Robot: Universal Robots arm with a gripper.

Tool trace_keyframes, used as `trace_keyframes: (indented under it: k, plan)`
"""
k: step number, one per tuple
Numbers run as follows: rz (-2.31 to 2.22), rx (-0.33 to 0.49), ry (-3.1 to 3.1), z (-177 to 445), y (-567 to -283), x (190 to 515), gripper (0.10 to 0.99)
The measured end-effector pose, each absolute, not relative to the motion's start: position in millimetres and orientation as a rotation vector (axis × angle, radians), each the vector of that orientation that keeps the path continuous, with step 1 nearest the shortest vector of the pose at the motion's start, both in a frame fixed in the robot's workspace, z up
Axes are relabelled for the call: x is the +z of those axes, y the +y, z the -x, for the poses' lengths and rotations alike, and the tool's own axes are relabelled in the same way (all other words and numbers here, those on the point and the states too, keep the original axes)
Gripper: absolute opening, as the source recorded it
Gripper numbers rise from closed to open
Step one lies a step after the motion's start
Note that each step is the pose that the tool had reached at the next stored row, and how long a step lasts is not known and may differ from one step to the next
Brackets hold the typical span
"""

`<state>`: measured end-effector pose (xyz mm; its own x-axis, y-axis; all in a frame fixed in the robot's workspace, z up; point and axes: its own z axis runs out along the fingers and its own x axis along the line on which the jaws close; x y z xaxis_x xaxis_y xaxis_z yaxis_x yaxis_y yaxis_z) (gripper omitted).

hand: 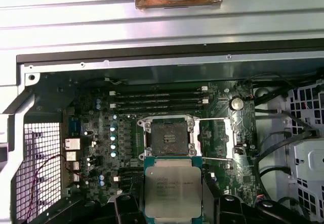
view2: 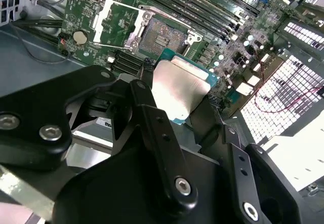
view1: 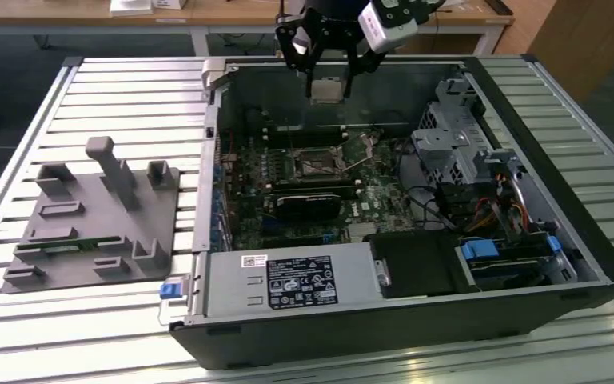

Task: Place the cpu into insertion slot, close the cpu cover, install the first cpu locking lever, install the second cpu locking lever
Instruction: 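Place the cpu into insertion slot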

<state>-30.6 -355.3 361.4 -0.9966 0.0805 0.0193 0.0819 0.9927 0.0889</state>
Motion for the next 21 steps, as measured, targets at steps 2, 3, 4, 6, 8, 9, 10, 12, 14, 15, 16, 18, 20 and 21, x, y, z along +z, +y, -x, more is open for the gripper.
trace_keyframes:
  k: [2,3,4,6,8,9,10,12,14,15,16,18,20,21]
  plan:
    - [0.151,-0.14,-3.12,30.6,-355.3,361.4,0.541]
    - [0.166,-0.14,-3.119,30.6,-355.3,361.3,0.541]
    - [0.183,-0.141,-3.119,30.6,-355.3,361.2,0.541]
    - [0.215,-0.141,-3.118,30.6,-355.3,361.1,0.541]
    - [0.255,-0.141,-3.116,30.6,-355.3,361.0,0.541]
    - [0.277,-0.141,-3.115,30.7,-355.3,360.9,0.541]
    - [0.298,-0.141,-3.113,30.7,-355.3,360.9,0.541]
    - [0.34,-0.142,-3.11,30.7,-355.3,360.7,0.541]
    - [0.376,-0.142,-3.107,30.7,-355.3,360.6,0.541]
    - [0.395,-0.142,-3.105,30.7,-355.3,360.5,0.541]
    - [0.411,-0.142,-3.104,30.7,-355.3,360.5,0.541]
    - [0.439,-0.142,-3.101,30.7,-355.3,360.4,0.541]
    - [0.466,-0.142,-3.098,30.8,-355.3,360.4,0.541]
    - [0.48,-0.142,-3.096,30.8,-355.3,360.3,0.541]
